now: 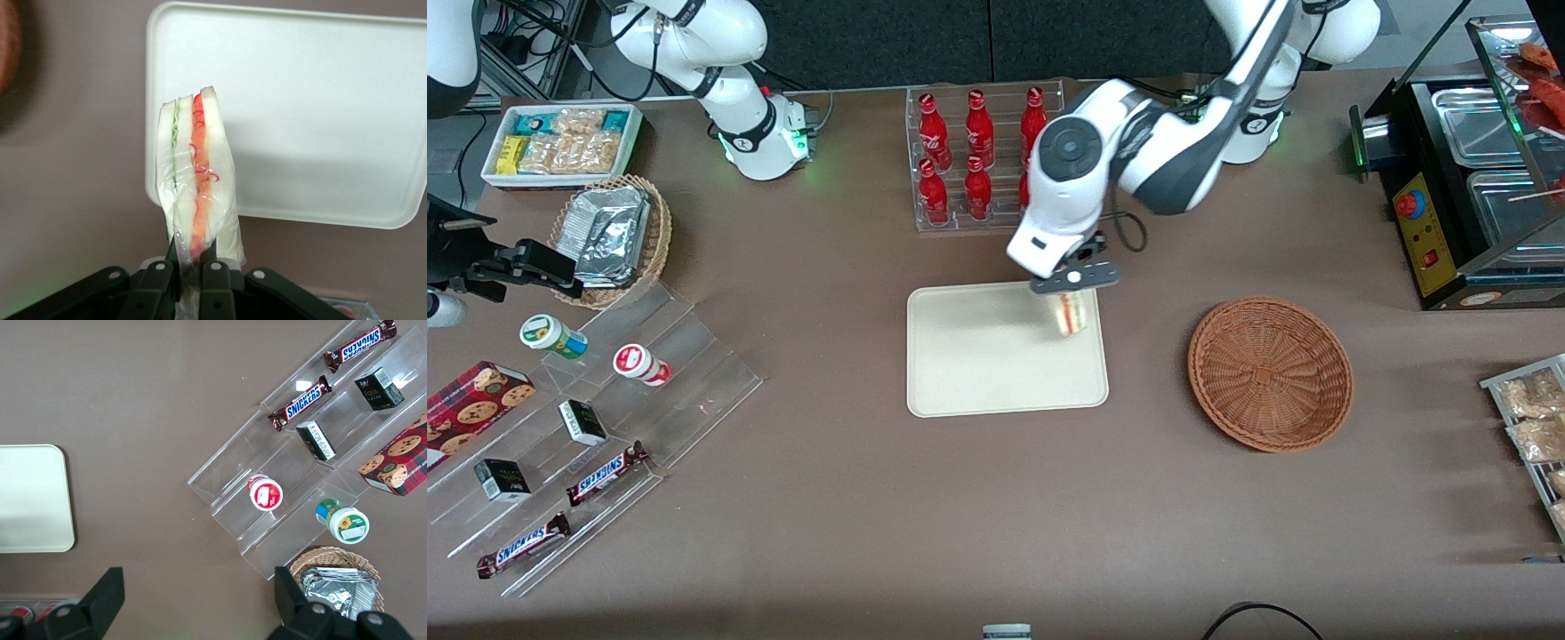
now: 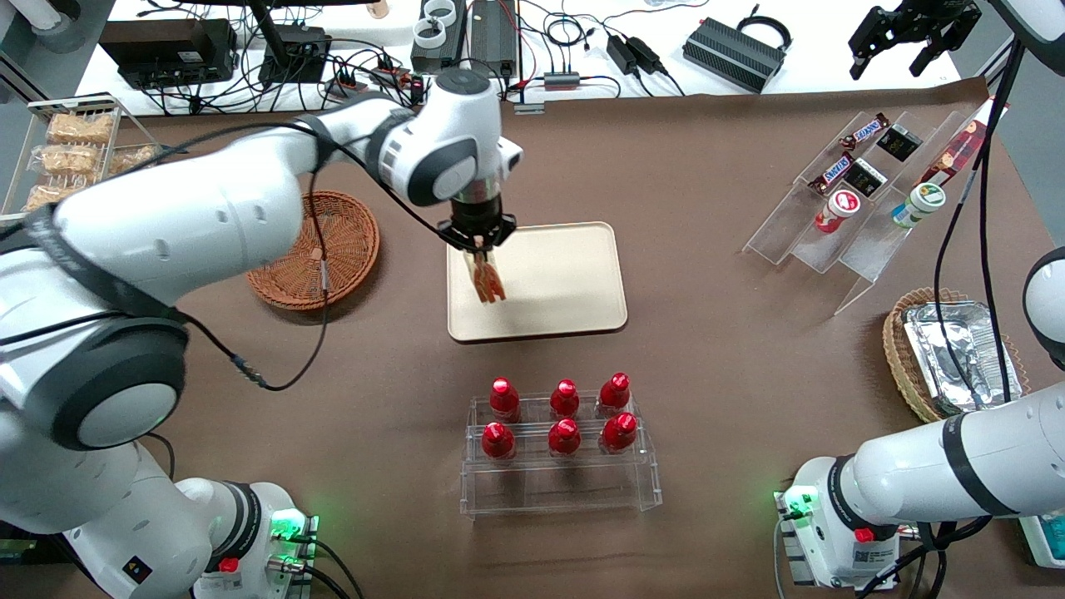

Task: Place sandwich from basket to tray

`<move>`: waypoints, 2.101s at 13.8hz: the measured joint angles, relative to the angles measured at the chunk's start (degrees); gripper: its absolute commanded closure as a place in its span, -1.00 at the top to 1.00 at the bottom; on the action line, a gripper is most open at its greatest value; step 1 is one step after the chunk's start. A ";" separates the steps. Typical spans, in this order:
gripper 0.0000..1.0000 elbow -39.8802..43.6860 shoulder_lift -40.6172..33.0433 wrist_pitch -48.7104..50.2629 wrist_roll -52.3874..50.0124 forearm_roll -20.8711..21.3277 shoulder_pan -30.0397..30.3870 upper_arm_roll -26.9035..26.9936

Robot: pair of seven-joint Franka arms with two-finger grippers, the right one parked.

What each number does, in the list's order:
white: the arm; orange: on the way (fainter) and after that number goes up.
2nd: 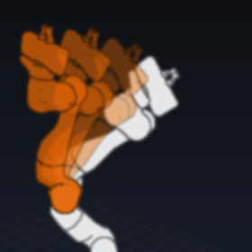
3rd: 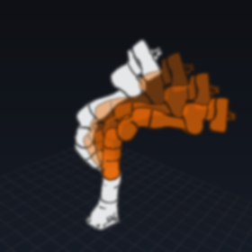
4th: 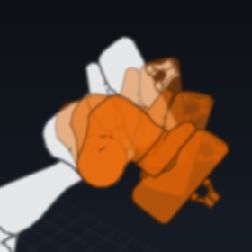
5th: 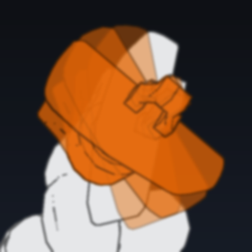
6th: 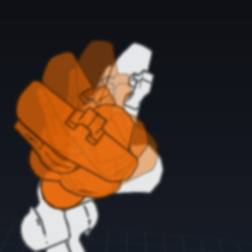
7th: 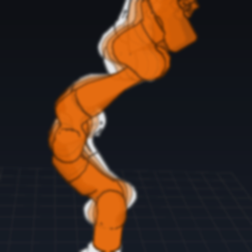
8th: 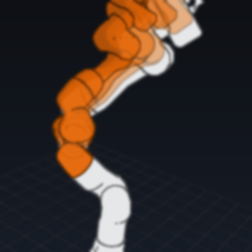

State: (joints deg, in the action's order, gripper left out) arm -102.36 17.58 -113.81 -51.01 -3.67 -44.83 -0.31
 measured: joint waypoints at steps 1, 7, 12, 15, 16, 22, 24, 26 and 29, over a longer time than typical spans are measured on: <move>-1.00 0.51 1.74 -1.66 -0.78 0.00 -1.02 0.00; -1.00 4.11 9.95 -7.11 -2.23 0.04 -4.24 0.03; -1.00 4.30 12.25 -11.10 -1.26 2.90 -4.30 0.10; -1.00 4.31 14.09 -13.20 -0.82 4.77 -5.07 0.09; -1.00 4.33 14.40 -13.40 -0.82 5.07 -5.29 0.09; 1.00 4.69 15.43 -14.15 -0.79 5.42 -5.41 0.12; 1.00 5.54 15.82 -14.14 -0.81 5.42 -5.41 0.12; 1.00 6.47 15.83 -13.14 -1.16 5.31 -5.41 0.22; 1.00 10.05 14.06 -5.54 -2.43 5.05 -4.56 0.93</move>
State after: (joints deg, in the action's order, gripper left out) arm -92.31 31.64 -119.35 -53.44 1.38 -49.39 0.61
